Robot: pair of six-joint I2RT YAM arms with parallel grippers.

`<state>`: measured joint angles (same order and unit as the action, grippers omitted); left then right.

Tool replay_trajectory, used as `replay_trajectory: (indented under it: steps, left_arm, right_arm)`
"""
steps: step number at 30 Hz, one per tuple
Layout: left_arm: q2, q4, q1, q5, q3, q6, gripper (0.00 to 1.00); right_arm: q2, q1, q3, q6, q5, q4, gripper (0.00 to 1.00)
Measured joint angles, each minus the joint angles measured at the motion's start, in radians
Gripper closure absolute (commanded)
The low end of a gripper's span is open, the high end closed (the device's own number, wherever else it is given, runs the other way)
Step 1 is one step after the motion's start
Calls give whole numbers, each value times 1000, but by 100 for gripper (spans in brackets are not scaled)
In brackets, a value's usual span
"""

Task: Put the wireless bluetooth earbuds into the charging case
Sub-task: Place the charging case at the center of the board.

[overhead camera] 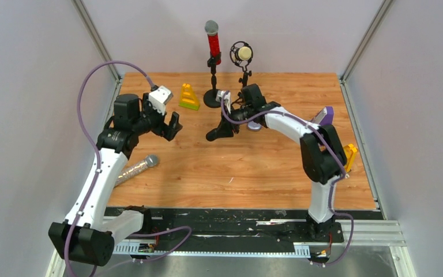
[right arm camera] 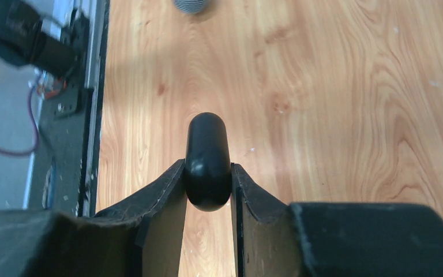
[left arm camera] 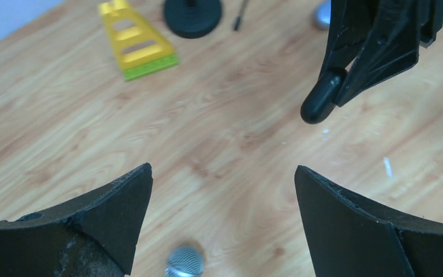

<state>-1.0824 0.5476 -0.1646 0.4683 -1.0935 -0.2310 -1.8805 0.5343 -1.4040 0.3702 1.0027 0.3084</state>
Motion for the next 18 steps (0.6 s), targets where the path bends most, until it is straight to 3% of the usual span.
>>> replay_trajectory:
  steps: [5, 10, 18]
  left_arm:
    - [58, -22, 10, -148, 37, 2, 0]
    - [159, -13, 10, -207, 91, 2, 0]
    - [209, -26, 11, -223, 102, 1, 0]
  right_arm:
    - [-230, -41, -179, -301, -16, -19, 82]
    - [-342, -67, -222, -520, -71, -53, 78]
    - [-408, -72, -271, -671, -196, -66, 75]
